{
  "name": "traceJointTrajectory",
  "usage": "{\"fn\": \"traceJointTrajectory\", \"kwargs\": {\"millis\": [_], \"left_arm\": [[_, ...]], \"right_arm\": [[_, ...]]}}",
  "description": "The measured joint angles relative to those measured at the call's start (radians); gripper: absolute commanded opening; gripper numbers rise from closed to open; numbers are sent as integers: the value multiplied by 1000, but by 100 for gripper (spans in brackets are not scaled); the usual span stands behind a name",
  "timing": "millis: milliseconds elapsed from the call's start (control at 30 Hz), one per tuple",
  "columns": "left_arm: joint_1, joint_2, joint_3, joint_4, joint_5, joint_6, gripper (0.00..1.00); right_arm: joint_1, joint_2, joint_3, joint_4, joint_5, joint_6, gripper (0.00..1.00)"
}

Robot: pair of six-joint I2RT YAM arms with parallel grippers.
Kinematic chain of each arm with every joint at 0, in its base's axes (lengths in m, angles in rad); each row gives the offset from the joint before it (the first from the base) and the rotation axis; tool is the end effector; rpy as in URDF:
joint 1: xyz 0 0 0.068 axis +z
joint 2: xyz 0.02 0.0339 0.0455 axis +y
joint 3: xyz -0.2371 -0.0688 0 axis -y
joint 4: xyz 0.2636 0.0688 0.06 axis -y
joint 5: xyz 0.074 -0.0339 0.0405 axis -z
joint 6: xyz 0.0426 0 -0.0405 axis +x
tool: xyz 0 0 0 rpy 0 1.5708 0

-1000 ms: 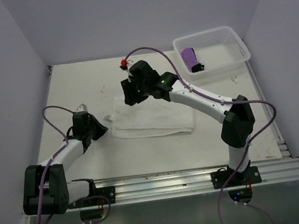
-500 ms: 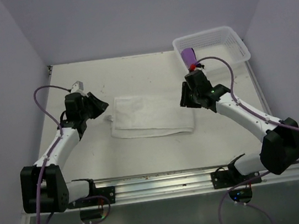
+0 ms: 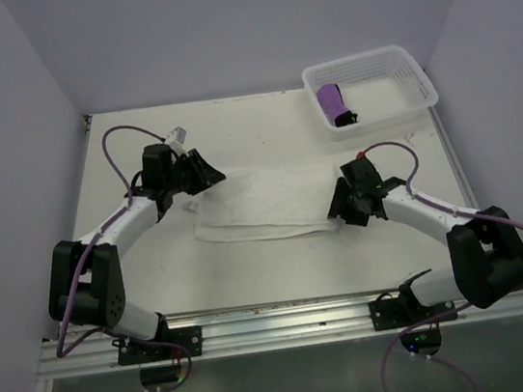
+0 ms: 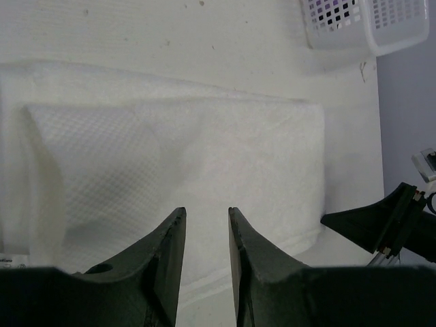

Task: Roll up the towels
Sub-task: Fold the towel

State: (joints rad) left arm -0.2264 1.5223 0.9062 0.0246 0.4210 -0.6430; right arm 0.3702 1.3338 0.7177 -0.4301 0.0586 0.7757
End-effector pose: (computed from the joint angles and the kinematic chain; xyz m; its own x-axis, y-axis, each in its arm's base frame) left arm 0.3391 -0.0960 0.1840 -0.7559 -0.3874 -0.5277 0.1027 0.7259 -0.6801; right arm 0.2549 0.0963 0.1398 -0.8098 0.4355 -0.3931 0.3267 0.8913 0.3145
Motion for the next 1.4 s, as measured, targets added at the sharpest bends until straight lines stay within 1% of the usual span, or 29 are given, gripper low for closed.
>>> {"fn": "traceJointTrajectory", "kwargs": {"millis": [67, 100, 167, 200, 233, 267, 300, 333, 367, 400, 433, 467, 500, 533, 567, 667, 767, 933, 1067, 1133, 1167, 1267, 1300, 1333, 1400], "left_arm": [[-1, 1, -3, 0, 10, 0, 39], [-1, 0, -8, 2, 12, -1, 46], [-2, -6, -24, 3, 14, 0, 52], [-3, -12, -35, 3, 14, 0, 59], [-4, -19, -45, -1, 14, 2, 62], [-5, -27, -54, -6, 14, 2, 65], [-6, -37, -61, -13, 13, 3, 72], [-7, -49, -66, -17, 13, 6, 75], [-8, -63, -70, -26, 10, 9, 78], [-8, -77, -71, -39, 6, 10, 85], [-9, -88, -71, -48, 3, 11, 89], [-10, -103, -71, -56, -1, 12, 94], [-10, -118, -73, -61, -2, 13, 100], [-10, -135, -77, -65, -3, 11, 100], [-10, -151, -82, -66, -3, 8, 99], [-10, -192, -96, -70, 4, 7, 99], [-10, -232, -117, -69, 19, 0, 100], [-11, -305, -166, -69, 47, -14, 99], [-36, -370, -193, -75, 31, -26, 99], [-78, -395, -198, -74, 12, -29, 99], [-102, -402, -198, -74, 2, -30, 98], [-176, -399, -200, -71, -28, -41, 98], [-199, -394, -201, -70, -36, -47, 98], [-224, -386, -202, -66, -46, -54, 98], [-265, -364, -202, -51, -62, -61, 97]], "right_arm": [[0, 23, -13, 42, -18, 10, 56], [0, 37, -17, 62, -26, 16, 56], [0, 62, -24, 105, -44, 26, 51], [0, 73, -30, 129, -55, 33, 47], [0, 84, -37, 152, -64, 39, 37], [0, 95, -43, 171, -76, 43, 31], [0, 103, -47, 183, -83, 51, 28], [0, 113, -50, 198, -95, 56, 25], [-2, 120, -51, 211, -107, 62, 18], [-3, 125, -52, 224, -117, 63, 15], [-4, 127, -53, 236, -130, 68, 12], [-4, 128, -55, 246, -138, 71, 6], [-4, 128, -60, 255, -148, 71, 3], [-5, 127, -65, 263, -157, 72, 0], [-5, 123, -71, 269, -161, 73, 0], [-4, 82, -101, 267, -171, 68, 0], [-3, -7, -151, 235, -179, 60, 0], [-3, -208, -215, 113, -155, 45, 0], [-3, -356, -261, 14, -142, 45, 1], [-3, -403, -278, -31, -132, 45, 9], [-3, -421, -284, -53, -128, 45, 16], [-3, -462, -285, -114, -119, 43, 31], [-3, -475, -285, -132, -116, 44, 39], [-3, -485, -283, -152, -111, 42, 43], [-3, -492, -272, -187, -102, 35, 46]]}}
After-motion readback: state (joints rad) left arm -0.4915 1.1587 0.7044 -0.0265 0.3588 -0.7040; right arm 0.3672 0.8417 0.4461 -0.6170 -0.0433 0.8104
